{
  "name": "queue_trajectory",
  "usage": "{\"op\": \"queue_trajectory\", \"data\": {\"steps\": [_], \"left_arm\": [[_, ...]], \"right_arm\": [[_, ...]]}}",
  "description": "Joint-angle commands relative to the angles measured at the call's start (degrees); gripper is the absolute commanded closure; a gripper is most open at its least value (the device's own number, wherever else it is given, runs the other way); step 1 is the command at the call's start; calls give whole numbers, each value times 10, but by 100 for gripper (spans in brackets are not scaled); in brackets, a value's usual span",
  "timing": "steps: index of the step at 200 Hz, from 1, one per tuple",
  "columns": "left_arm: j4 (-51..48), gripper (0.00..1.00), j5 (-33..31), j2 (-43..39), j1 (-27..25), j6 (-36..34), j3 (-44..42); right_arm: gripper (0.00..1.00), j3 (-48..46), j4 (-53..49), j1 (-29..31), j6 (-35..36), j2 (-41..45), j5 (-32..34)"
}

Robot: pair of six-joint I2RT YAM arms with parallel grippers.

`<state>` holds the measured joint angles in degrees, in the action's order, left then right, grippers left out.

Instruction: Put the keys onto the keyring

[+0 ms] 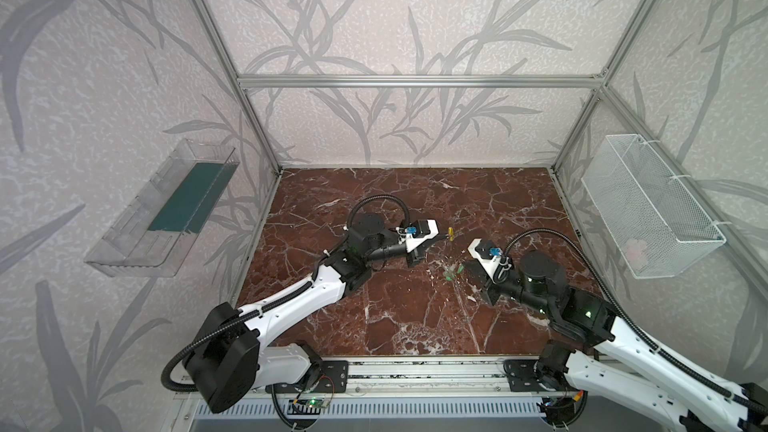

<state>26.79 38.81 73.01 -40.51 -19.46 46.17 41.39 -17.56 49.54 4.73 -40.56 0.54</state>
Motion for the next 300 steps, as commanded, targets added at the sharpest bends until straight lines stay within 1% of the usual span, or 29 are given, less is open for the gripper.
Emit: {"op": "queue_trajectory", "data": {"steps": [1, 91, 218, 279, 300], "left_arm": [[-15, 100, -8, 2, -9, -23, 24], [-57, 100, -36, -4, -39, -66, 30], [-91, 100, -48, -13, -67, -91, 40], [-103, 100, -44, -20, -70, -93, 44], [-104, 100, -44, -18, -72, -93, 47]], "right_arm": [[100, -5, 44, -1, 11, 9, -8], [100, -14, 66, -1, -12, 16, -1], [100, -16, 80, -2, -34, 8, 18], [100, -15, 63, -2, -45, 6, 37], [100, -17, 65, -2, -50, 7, 34]]}}
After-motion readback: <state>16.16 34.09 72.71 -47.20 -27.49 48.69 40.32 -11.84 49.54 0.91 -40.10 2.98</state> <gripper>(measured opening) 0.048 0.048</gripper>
